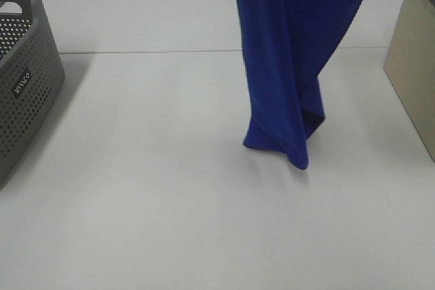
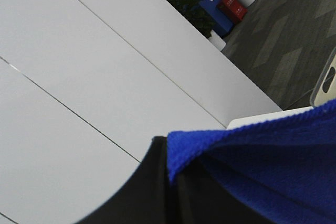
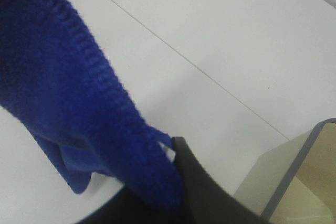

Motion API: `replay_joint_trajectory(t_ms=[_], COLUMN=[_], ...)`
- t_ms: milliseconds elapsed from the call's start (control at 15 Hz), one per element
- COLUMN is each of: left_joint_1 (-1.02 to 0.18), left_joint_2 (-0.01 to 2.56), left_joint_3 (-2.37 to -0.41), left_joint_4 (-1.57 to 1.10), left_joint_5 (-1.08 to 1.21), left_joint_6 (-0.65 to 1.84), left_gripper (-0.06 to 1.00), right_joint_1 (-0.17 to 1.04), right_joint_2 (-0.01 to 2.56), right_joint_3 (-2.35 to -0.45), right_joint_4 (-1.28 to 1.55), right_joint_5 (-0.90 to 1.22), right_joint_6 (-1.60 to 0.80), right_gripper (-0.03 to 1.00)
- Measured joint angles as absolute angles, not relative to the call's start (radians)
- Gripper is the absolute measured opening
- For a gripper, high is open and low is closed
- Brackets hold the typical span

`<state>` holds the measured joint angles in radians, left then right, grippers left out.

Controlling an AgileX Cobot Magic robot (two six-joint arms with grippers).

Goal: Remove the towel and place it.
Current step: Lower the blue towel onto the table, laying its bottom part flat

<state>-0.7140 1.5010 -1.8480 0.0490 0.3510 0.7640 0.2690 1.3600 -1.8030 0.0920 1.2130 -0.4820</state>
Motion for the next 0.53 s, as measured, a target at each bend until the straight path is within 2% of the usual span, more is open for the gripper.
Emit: replay_joint_trajectory(t_ms=[133,267,533], left_joint_1=[-0.706,-0.631,-0.509], left_joint_2=[1.484,1.523,1.642], left_joint_3=[-1.849,-1.849,-1.849], left_joint_4=[0.059,0.071,0.079], left_joint_5=[0.433,0.462,0.364], left_joint_6=[0.741,0.723,0.661], left_gripper=[0.0,0.0,0.0], right_joint_1=[0.269,0.269,0.269], right_joint_2=[1.372,1.423,1.543], right_joint_3=[-1.804,-1.804,-1.807], right_joint_4=[0.086,0.062,0.051], right_joint_5=[1.217,1.164,0.892], right_joint_6=[-0.482,-0.482,-0.482], right_gripper=[0.02,0.02,0.02])
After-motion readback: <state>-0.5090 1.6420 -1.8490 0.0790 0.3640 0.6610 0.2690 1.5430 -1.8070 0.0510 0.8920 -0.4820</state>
